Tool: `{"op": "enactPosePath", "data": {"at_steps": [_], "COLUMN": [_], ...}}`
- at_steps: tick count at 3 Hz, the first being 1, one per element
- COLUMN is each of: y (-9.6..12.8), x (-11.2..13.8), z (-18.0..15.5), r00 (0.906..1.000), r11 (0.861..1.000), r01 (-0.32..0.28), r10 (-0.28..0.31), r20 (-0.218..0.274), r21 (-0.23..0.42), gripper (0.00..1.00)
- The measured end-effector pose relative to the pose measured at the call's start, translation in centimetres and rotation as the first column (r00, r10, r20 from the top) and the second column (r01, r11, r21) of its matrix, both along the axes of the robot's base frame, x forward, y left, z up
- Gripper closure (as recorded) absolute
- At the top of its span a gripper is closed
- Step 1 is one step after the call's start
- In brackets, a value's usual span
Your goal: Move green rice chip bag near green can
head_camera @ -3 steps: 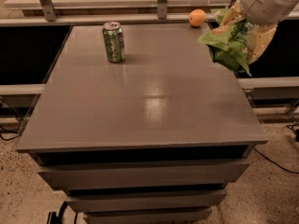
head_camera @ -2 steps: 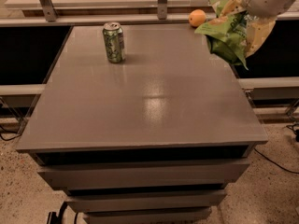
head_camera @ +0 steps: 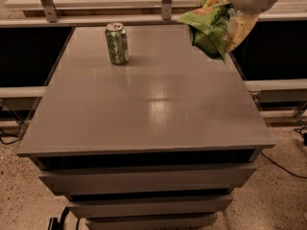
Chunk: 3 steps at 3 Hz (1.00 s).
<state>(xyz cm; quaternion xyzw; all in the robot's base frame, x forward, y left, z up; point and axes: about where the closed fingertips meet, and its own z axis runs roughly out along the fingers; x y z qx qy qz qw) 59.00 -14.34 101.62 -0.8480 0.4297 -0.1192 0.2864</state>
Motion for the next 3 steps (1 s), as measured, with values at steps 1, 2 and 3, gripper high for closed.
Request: {"op": "enactPosePath", "data": {"at_steps": [1, 2, 3], "y": [2.7, 5.5, 8.0], "x": [1.0, 2.6, 3.8], "z": [-0.6, -1.4, -2.2], "r00": [0.9994, 0.9974, 0.9961], "r11": [0.999, 0.997, 0.996], "r01": [0.004, 0.016, 0.015], "r10": [-0.006, -0.021, -0.022], "r20": [0.035, 0.069, 0.085], "r21": [0.044, 0.082, 0.091], "gripper": [1.00, 1.00, 1.00]}}
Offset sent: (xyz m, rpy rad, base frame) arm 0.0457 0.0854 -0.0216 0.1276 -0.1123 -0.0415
